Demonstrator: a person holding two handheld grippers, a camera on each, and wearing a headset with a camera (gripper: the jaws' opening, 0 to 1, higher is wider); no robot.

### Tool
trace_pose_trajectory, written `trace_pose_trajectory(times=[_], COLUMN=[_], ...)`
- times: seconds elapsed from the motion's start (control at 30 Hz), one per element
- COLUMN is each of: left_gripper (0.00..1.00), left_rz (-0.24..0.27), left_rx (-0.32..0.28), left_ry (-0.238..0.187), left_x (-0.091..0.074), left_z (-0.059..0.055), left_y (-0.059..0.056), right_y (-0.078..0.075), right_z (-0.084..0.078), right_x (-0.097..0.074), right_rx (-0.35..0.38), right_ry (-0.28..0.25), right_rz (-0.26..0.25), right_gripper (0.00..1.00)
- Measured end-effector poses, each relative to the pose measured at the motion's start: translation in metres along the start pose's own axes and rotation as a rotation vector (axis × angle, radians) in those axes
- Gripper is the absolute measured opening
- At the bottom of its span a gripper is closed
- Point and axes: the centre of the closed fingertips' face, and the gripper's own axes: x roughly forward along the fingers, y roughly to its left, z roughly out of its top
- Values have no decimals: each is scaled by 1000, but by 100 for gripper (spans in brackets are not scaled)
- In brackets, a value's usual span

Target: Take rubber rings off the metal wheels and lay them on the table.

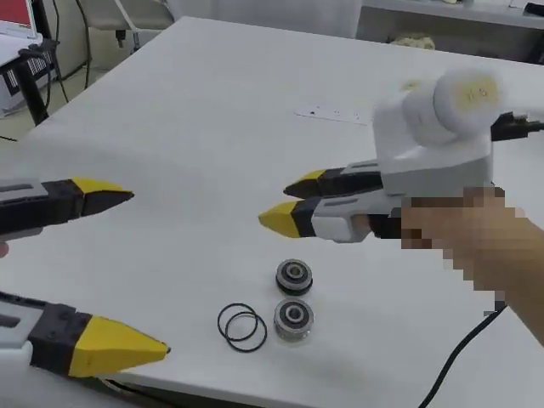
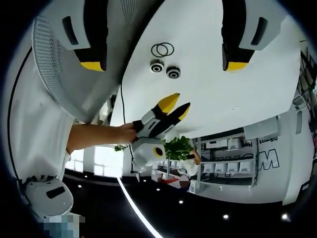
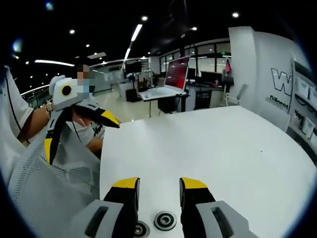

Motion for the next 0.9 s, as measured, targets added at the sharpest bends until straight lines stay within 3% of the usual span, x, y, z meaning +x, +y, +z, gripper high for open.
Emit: trace_pose_trajectory(times=[0.1,0.3,0.4,0.53,0.77,0.9], left_gripper=[95,95,95,94,93,90], left_rz=[-15,-35,-49,-78,-128,-152], left_rx=[49,129,166,195,249,256], left_ry=[-4,-5,-2,-13,-12,-7], left_x=[6,18,26,44,83,105], left_z=[16,42,51,63,71,69], left_y=[6,17,22,26,28,29], right_y=[-7,-18,-30,-40,-42,-41], right_z=[1,-4,-8,-22,-56,-67], right_x=[5,2,-3,-10,-15,-12], right_rx=[-18,29,127,146,149,162], right_ry=[-5,-46,-96,-99,-70,-49], right_rz=[-25,-22,-45,-58,-46,-31], right_gripper=[30,30,29,29,30,30])
